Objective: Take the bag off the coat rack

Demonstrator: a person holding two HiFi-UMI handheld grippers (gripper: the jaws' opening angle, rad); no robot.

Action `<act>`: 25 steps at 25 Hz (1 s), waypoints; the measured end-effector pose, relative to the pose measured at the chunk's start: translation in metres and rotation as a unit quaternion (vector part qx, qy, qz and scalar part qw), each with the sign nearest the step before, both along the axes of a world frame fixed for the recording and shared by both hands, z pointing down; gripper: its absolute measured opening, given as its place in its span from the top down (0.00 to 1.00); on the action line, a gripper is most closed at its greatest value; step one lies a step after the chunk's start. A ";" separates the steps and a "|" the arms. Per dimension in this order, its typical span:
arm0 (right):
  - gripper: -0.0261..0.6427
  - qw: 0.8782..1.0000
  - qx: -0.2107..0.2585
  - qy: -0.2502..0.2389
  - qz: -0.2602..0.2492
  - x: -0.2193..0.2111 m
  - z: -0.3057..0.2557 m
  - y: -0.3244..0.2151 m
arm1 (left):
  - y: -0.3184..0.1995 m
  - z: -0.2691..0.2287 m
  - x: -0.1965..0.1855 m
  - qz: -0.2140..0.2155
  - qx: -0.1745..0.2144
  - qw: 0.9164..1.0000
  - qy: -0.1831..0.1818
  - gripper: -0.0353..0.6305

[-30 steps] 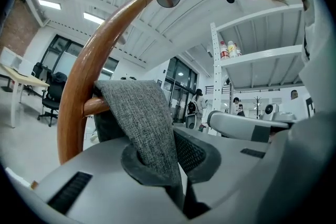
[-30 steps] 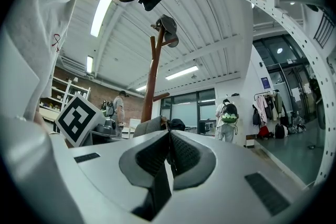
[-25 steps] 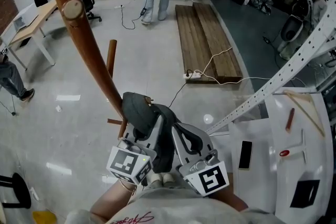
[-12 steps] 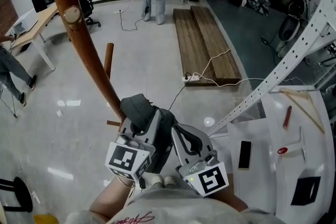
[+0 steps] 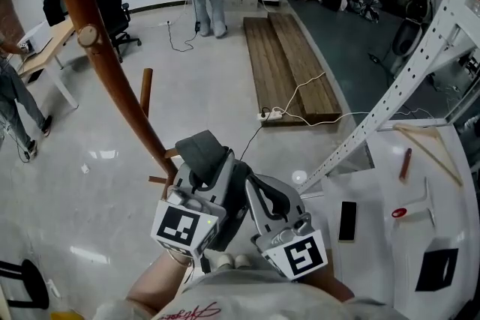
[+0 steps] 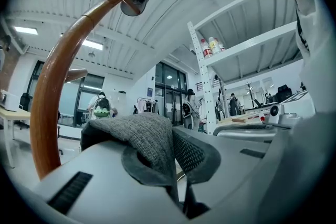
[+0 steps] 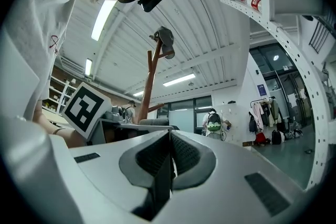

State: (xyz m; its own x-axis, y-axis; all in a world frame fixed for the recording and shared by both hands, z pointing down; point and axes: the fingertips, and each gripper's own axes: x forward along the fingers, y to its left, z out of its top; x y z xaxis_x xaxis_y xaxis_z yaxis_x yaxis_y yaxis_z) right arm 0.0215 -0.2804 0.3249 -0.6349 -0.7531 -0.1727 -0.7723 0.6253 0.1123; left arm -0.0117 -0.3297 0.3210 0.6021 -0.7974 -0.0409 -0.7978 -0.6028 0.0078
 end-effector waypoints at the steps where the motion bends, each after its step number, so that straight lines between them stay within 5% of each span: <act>1: 0.93 1.000 0.001 -0.001 0.002 0.002 -0.001 0.000 | 0.000 -0.003 0.002 0.000 0.000 1.000 0.000 0.90; 18: 0.93 0.999 0.015 -0.020 0.027 0.040 -0.022 0.010 | 0.025 -0.033 0.039 0.024 0.036 0.999 0.023 0.90; 25: 0.93 0.999 0.030 -0.034 0.011 0.046 -0.032 0.022 | 0.056 -0.035 0.053 0.041 0.056 0.998 -0.003 0.90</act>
